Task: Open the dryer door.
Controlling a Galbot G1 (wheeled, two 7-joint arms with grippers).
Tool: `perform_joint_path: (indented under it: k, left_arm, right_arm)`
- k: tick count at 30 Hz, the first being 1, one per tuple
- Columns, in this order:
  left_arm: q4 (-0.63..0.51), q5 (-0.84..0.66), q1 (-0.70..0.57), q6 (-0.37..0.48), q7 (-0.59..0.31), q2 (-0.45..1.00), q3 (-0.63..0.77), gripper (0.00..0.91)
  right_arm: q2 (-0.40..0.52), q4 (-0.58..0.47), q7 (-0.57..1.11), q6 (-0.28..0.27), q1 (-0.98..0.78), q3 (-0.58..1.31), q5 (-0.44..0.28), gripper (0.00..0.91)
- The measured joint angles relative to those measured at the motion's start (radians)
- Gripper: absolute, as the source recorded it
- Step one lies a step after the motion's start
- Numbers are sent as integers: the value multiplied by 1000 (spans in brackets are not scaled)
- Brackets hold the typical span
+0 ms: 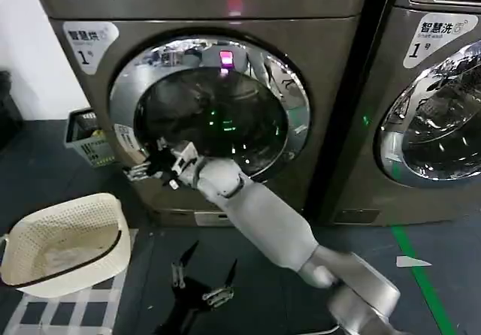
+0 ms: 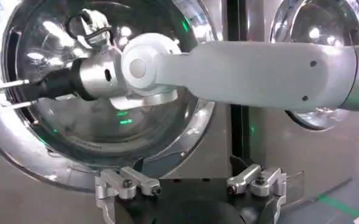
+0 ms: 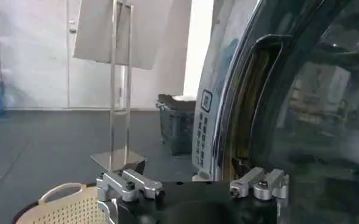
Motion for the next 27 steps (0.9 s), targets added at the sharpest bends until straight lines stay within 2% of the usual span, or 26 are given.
perform_joint_path:
  k: [27]
  left_arm:
    - [1, 1, -1, -1, 0, -7, -1, 907]
  right_arm:
    - [1, 1, -151, 33, 13, -4, 52, 907]
